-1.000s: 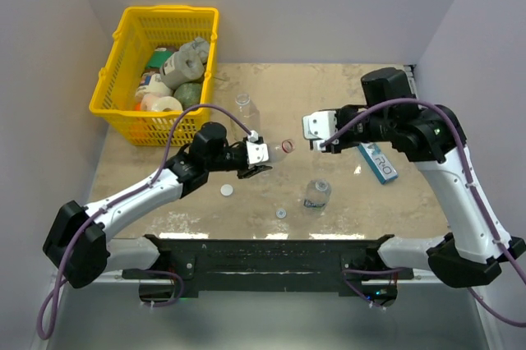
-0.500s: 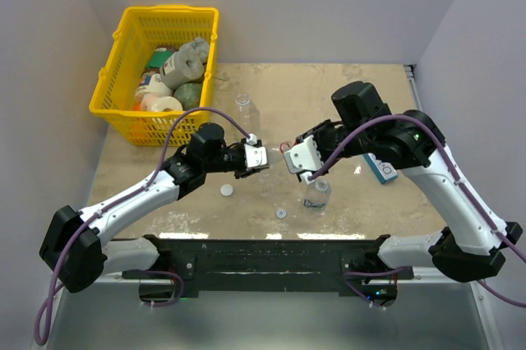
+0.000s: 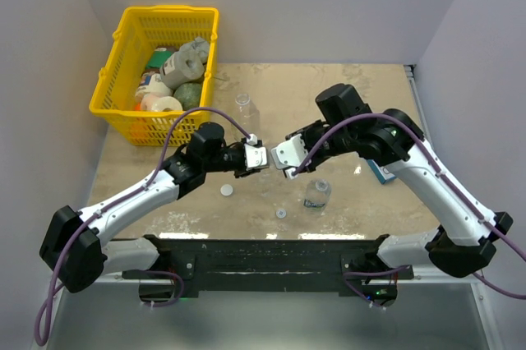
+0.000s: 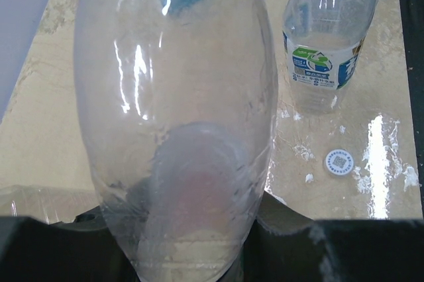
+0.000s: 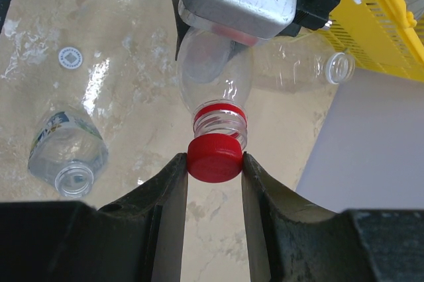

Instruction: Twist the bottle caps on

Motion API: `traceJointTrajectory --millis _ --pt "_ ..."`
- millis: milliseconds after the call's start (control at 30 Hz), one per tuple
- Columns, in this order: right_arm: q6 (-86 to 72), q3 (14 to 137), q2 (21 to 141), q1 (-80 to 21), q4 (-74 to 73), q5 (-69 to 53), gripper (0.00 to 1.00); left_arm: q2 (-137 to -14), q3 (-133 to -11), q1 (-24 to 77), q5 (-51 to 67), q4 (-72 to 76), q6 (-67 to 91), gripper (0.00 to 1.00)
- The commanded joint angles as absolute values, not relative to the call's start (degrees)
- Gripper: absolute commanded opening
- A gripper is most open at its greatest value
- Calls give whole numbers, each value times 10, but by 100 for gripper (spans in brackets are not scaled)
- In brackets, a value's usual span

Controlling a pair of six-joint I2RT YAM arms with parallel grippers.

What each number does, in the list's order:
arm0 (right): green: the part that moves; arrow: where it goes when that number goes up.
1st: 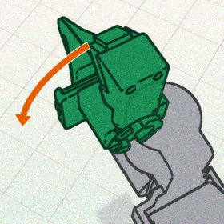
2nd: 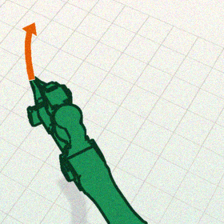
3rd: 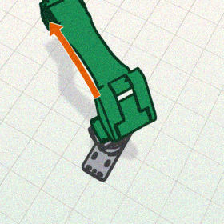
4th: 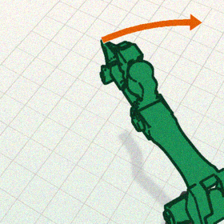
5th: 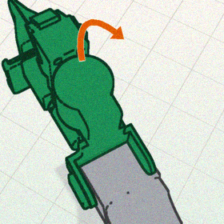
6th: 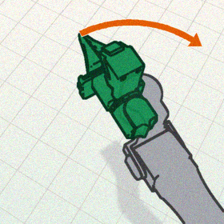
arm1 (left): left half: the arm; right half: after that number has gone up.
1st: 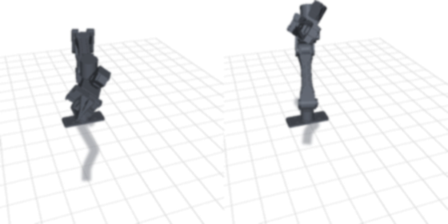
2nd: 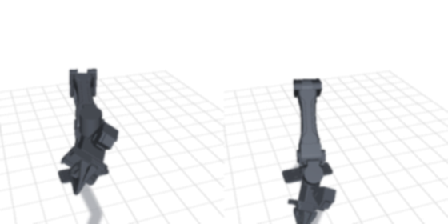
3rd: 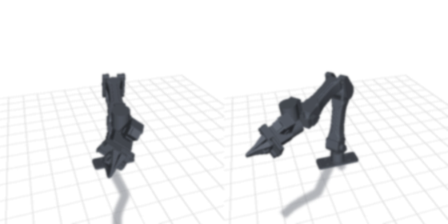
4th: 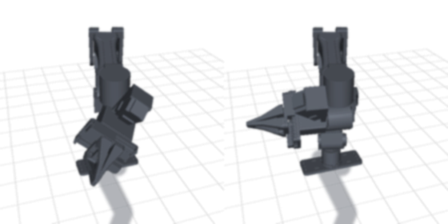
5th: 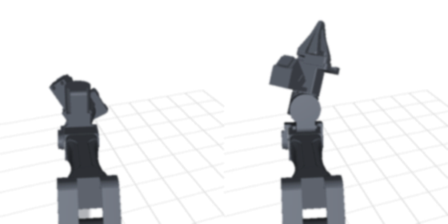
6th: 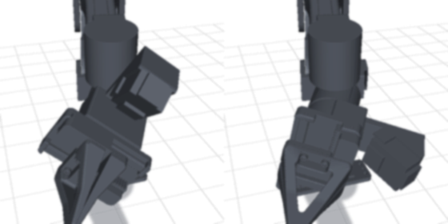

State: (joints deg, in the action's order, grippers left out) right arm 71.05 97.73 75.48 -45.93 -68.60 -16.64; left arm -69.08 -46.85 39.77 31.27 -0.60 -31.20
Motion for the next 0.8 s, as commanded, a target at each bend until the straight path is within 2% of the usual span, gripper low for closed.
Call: traceJointTrajectory --millis 0,767 --pt "696 979 758 -463 -656 -148 0 -681 -491 395 323 13 -325 0" --pt "742 1000 786 -484 -672 -140 0 -695 -494 396 338 16 -332 0"
